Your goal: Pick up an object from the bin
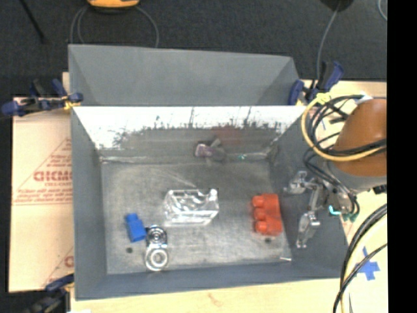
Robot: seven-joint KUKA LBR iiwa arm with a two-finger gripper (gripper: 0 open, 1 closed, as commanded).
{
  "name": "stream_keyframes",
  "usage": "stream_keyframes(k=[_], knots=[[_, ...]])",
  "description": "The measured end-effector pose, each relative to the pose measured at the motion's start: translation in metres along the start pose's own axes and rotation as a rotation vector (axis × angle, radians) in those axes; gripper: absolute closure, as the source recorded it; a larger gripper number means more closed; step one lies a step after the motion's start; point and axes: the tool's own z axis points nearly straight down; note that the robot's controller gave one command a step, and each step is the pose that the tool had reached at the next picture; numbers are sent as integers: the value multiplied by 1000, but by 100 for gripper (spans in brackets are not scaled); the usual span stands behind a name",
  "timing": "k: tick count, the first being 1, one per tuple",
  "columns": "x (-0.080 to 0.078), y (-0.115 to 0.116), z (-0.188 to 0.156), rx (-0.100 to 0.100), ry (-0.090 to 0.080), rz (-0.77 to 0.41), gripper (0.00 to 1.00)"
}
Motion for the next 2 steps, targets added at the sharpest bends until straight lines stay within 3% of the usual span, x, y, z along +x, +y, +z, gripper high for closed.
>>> stream_keyframes(k=[1, 2], knots=[[-48, 55, 56, 0, -9, -368, 0], [-94, 23, 41, 1, -10, -831, 0]])
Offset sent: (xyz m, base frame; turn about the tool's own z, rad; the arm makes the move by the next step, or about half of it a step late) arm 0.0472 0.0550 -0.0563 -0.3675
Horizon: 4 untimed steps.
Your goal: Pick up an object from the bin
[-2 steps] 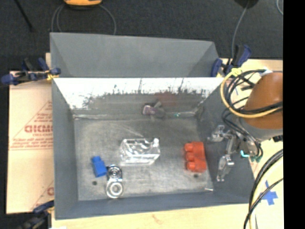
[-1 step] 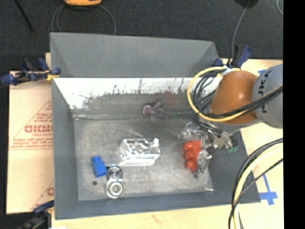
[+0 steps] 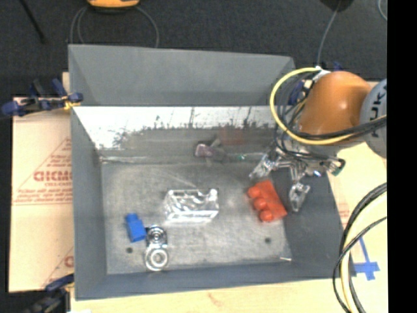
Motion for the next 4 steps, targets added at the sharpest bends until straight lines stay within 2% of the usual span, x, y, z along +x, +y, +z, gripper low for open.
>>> stream_keyframes(k=[1, 2, 3, 4], knots=[[-27, 2, 25, 4, -3, -301, 0], [-29, 1, 24, 9, -11, -297, 100], [-58, 62, -18, -2, -1, -279, 100], [-58, 63, -119, 8, -2, -276, 100]])
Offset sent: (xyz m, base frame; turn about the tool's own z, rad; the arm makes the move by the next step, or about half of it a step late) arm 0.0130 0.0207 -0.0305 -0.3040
